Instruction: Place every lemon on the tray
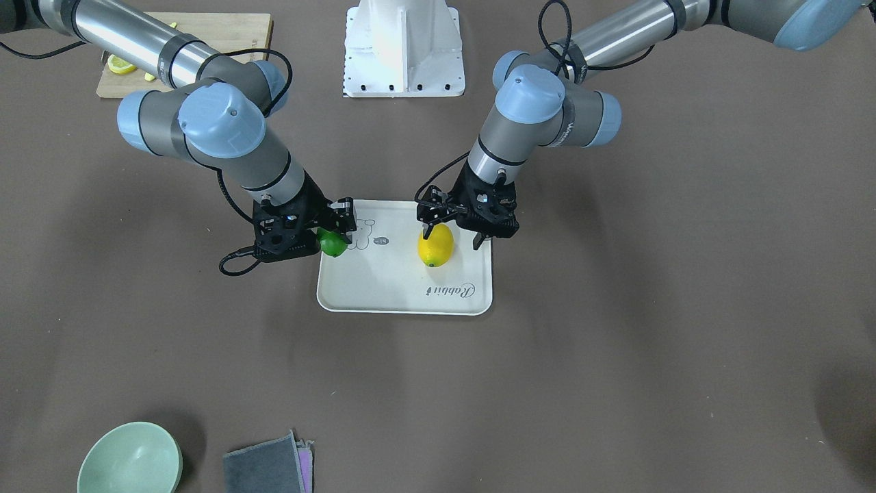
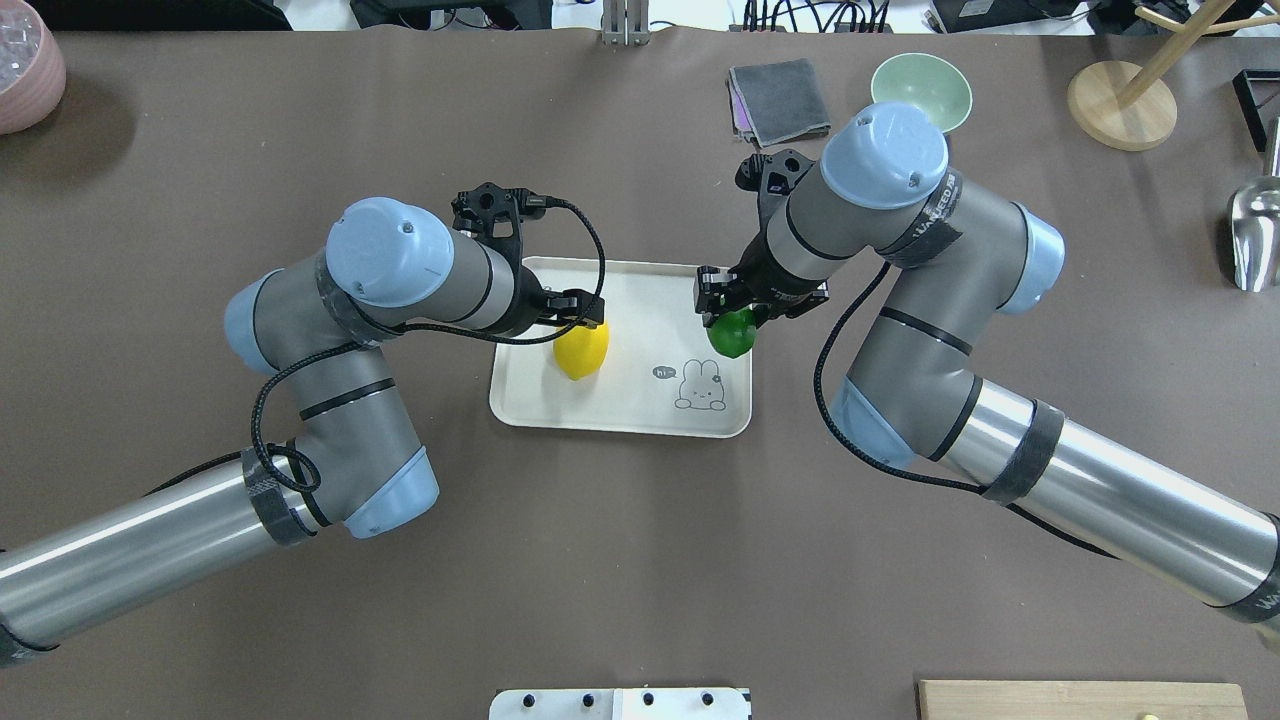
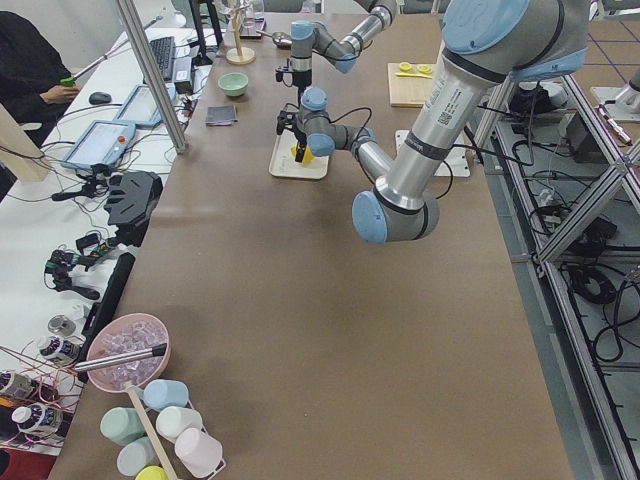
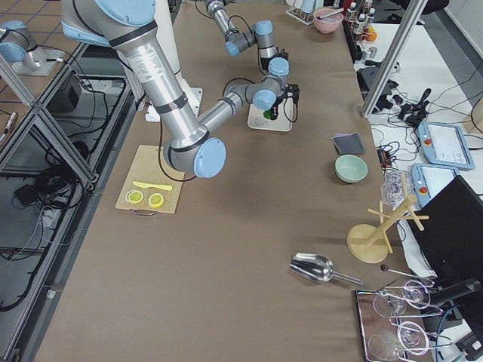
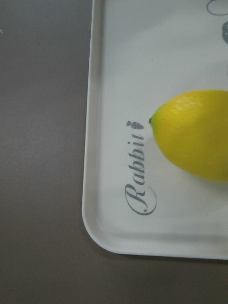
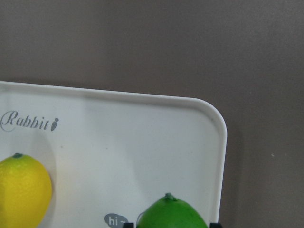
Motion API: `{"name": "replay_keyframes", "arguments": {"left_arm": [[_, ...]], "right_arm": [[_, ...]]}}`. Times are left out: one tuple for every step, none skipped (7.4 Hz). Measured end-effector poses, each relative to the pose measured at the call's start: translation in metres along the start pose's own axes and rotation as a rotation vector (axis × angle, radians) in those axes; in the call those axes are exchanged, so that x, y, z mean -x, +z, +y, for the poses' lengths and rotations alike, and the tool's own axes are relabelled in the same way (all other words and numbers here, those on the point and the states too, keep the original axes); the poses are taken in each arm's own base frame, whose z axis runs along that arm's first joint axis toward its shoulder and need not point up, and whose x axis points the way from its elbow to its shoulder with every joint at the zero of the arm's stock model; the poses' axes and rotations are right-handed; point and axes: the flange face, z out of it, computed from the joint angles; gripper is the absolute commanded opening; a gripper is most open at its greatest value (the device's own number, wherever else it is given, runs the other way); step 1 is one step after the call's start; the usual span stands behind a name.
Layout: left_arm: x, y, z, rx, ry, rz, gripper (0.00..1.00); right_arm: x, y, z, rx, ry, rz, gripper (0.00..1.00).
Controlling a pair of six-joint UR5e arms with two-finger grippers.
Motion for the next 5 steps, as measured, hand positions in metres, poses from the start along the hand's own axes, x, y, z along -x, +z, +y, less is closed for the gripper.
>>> {"name": "replay_keyframes", "arguments": {"left_arm": [[0.007,-0.007,-0.013,-0.017,0.008,-0.002,0.97],[0.015,-0.014,-0.023,-0.026,0.028,-0.005,0.98],[0.024,-0.018,-0.029,-0.027,0.052,-0.007,0.98],[0.033,-0.021,-0.033,-0.03,0.069,-0.01,0.98],[0.04,-0.023,-0.035,-0.032,0.087,-0.015,0.98]], "right_arm": [[0.0,0.019,0.005,-0.014,0.006,-0.009,0.0],[0.0,0.033,0.007,-0.028,0.011,-0.016,0.99],[0.004,0.037,0.007,-0.037,0.019,-0.024,1.0],[0.011,0.036,0.006,-0.044,0.039,-0.034,1.0],[0.02,0.032,0.004,-0.048,0.063,-0.044,1.0]]}}
